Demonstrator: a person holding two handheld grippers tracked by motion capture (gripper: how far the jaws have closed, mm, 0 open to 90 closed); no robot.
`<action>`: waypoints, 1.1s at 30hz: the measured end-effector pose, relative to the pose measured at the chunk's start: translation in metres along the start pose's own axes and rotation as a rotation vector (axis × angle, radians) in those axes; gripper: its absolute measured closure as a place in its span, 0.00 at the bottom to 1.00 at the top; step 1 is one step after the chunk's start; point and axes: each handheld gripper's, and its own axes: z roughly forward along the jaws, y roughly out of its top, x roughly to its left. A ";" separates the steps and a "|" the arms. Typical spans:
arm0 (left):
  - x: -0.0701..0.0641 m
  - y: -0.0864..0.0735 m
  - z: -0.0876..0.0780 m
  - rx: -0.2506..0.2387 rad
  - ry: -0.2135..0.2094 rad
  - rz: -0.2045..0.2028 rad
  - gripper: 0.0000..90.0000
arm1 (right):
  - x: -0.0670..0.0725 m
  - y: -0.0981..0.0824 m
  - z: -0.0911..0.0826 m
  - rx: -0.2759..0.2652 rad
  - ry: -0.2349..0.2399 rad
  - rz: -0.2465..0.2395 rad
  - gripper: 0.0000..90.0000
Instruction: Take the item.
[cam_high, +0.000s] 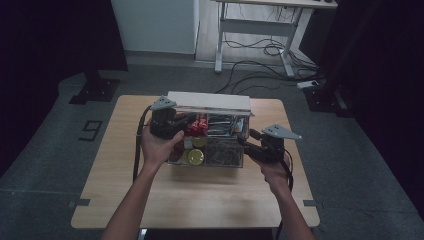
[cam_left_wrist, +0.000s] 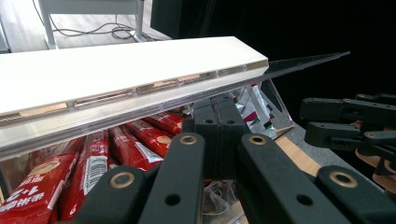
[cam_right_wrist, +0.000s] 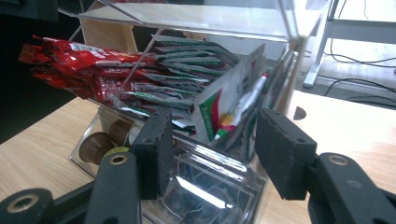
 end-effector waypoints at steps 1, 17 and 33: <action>0.000 0.000 0.000 0.000 0.000 0.000 1.00 | 0.001 0.001 0.001 0.000 0.001 -0.002 0.52; -0.001 0.000 0.001 -0.002 -0.011 0.000 1.00 | 0.008 0.011 0.013 -0.013 0.014 -0.007 0.55; 0.000 -0.001 0.001 -0.003 -0.016 -0.003 1.00 | 0.014 0.019 0.031 0.014 -0.009 -0.024 0.58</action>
